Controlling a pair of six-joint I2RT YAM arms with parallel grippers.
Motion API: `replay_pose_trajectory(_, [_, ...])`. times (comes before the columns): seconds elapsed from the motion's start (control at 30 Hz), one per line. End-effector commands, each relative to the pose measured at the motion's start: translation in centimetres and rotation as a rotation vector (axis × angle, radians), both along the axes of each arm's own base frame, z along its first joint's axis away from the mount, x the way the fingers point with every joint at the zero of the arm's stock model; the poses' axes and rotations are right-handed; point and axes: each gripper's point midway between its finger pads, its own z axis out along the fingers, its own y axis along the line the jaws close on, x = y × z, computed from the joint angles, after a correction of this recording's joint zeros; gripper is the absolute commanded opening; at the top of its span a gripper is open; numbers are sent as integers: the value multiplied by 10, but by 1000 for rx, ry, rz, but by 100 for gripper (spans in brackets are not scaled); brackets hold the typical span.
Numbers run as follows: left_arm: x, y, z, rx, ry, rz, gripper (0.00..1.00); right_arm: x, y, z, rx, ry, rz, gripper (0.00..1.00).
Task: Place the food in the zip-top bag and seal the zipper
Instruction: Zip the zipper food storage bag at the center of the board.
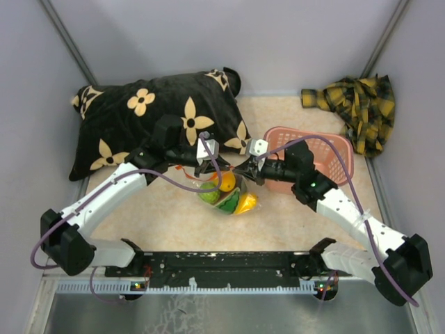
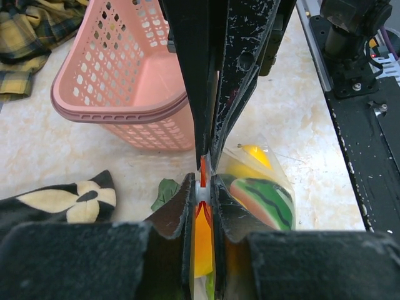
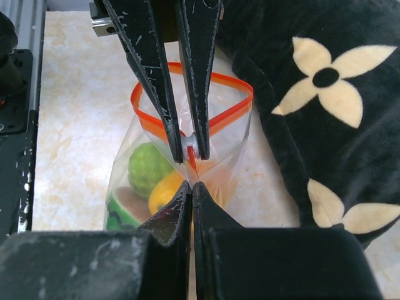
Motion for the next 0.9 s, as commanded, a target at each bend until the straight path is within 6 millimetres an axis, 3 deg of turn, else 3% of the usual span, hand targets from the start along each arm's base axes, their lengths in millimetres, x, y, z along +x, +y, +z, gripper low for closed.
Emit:
replay_pose_trajectory(0.0, [-2, 5, -2, 8, -5, 10, 0, 0, -2, 37, 77, -110, 5, 0])
replay_pose_trajectory(0.07, [-6, 0, 3, -10, 13, -20, 0, -2, 1, 39, 87, -102, 30, 0])
replay_pose_trajectory(0.2, [-12, -3, 8, -24, 25, -47, 0, -1, 5, 41, 92, -90, 46, 22])
replay_pose_trajectory(0.33, [-14, -3, 8, -27, 15, -46, 0, -1, 10, 45, 94, -89, 74, 30])
replay_pose_trajectory(0.57, [-16, -6, 9, -33, 27, -57, 0, -1, 14, 36, 61, -57, 93, 25])
replay_pose_trajectory(0.67, [-18, -7, 11, -37, 29, -65, 0, 0, 17, 32, 49, -40, 93, 18])
replay_pose_trajectory(0.77, [-16, -5, 9, -30, 21, -49, 0, 5, 17, 29, 32, -22, 74, 0])
replay_pose_trajectory(0.87, [-10, -1, 1, -3, 5, -9, 0, 8, 12, 34, 34, -37, 37, 0])
